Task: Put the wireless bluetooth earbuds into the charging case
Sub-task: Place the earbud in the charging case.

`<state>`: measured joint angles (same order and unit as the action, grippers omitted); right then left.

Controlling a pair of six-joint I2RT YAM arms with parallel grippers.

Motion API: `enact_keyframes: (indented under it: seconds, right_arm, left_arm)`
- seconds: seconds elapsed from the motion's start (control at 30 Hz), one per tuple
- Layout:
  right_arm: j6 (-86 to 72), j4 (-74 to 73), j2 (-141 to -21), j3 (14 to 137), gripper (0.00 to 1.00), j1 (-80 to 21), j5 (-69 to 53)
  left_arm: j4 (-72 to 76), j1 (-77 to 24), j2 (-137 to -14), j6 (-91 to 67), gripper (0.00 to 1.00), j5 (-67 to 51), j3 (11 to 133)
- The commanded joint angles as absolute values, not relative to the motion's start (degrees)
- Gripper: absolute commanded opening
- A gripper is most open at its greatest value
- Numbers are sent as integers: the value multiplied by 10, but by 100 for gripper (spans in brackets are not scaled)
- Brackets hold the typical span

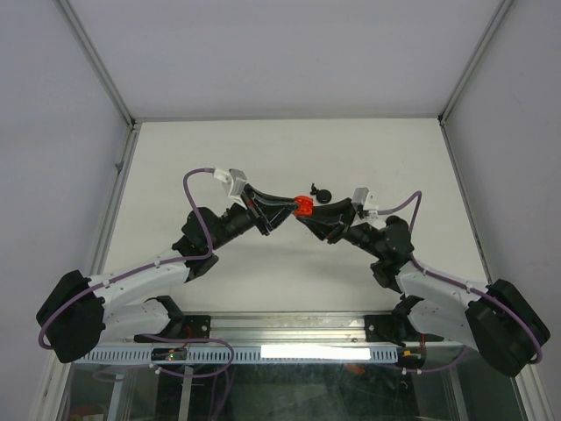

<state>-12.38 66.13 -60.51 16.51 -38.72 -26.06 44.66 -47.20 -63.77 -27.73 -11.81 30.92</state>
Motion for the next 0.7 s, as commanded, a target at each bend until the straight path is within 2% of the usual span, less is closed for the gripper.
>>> enact_keyframes:
  seconds: [0.0,0.47,0.67]
  right_arm:
    - [-125,694,-586,180,0,-387,-249]
    - [-112,684,-578,171,0,-386,-241]
    - [-82,649,-555,159,0,-386,-213]
  left_arm:
    - [465,-479,-631,-267,13,-117,303]
    - [416,-480,-608,-255,36,-100,315]
    - [339,-480,-582,-237,46,-65,341]
